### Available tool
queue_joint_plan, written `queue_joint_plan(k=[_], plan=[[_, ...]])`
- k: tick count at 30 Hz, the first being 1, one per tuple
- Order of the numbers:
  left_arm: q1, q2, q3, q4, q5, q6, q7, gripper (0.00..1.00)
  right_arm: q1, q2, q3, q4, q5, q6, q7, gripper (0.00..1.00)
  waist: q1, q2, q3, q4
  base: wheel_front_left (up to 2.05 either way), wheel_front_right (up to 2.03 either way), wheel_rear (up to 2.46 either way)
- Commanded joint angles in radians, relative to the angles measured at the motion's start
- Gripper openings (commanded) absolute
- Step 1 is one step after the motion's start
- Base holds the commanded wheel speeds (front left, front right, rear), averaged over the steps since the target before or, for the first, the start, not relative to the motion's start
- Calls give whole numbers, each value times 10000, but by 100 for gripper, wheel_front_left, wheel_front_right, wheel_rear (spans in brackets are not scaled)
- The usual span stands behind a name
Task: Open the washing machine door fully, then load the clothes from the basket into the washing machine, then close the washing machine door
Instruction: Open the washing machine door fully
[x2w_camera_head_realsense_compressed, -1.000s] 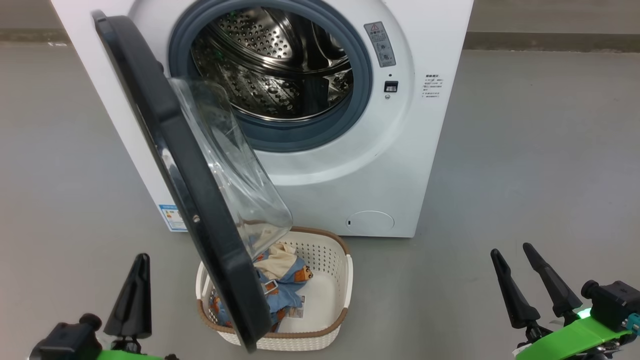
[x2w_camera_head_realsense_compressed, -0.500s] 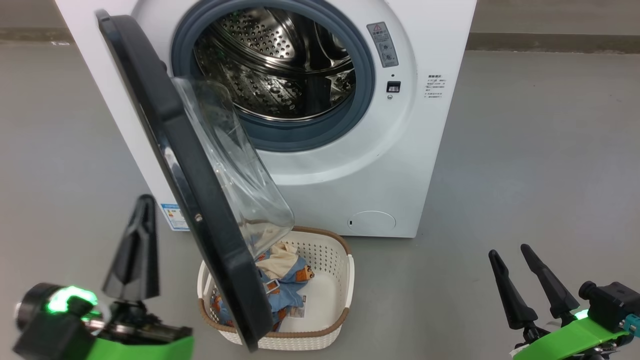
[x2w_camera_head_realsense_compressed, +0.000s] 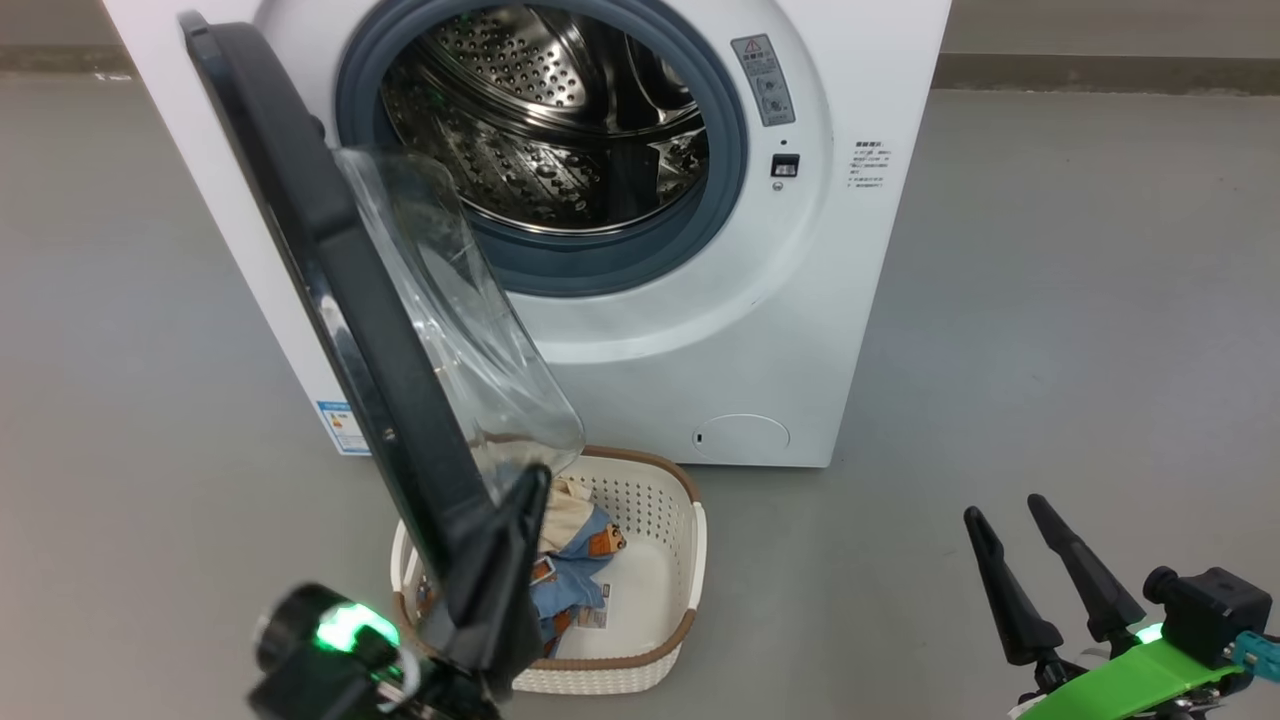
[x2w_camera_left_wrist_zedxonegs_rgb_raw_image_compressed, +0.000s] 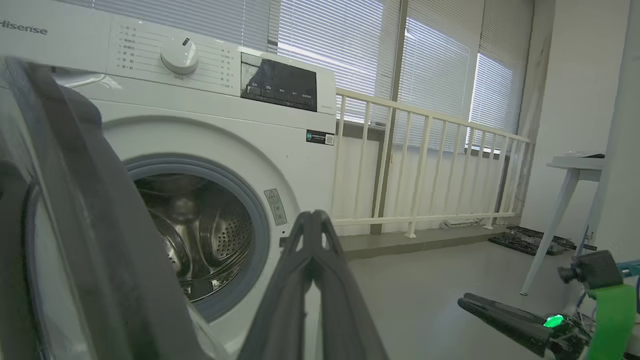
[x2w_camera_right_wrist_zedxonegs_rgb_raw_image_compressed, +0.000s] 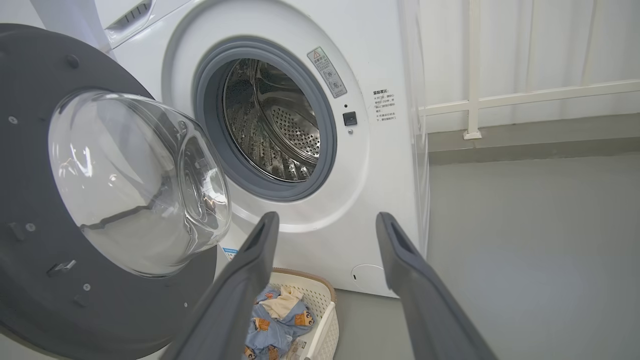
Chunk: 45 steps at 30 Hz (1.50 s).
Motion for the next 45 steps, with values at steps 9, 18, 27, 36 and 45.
queue_joint_plan(k=[9,18,27,36,45], plan=[[-31,88,-369,1444,-874,-31,4,0,-150,-111,356,-134,35,27,-120,100,0,0,105,-213,0,0,0],[-218,-68,-287,2784,-1227,90,-121,0,-170,-51,372,-83,51,27,-120,100,0,0,116,-384,0,0,0],[-479,-114,-26,3648,-1494,257,-172,0,-127,97,274,-71,4,27,-120,100,0,0,206,-349,0,0,0],[-530,30,203,3828,-1567,380,-234,0,-163,140,286,6,-32,27,-120,100,0,0,220,-157,0,0,0],[-379,329,418,3471,-1571,535,-253,0,-196,192,176,124,-44,27,-120,100,0,0,178,601,0,0,0]])
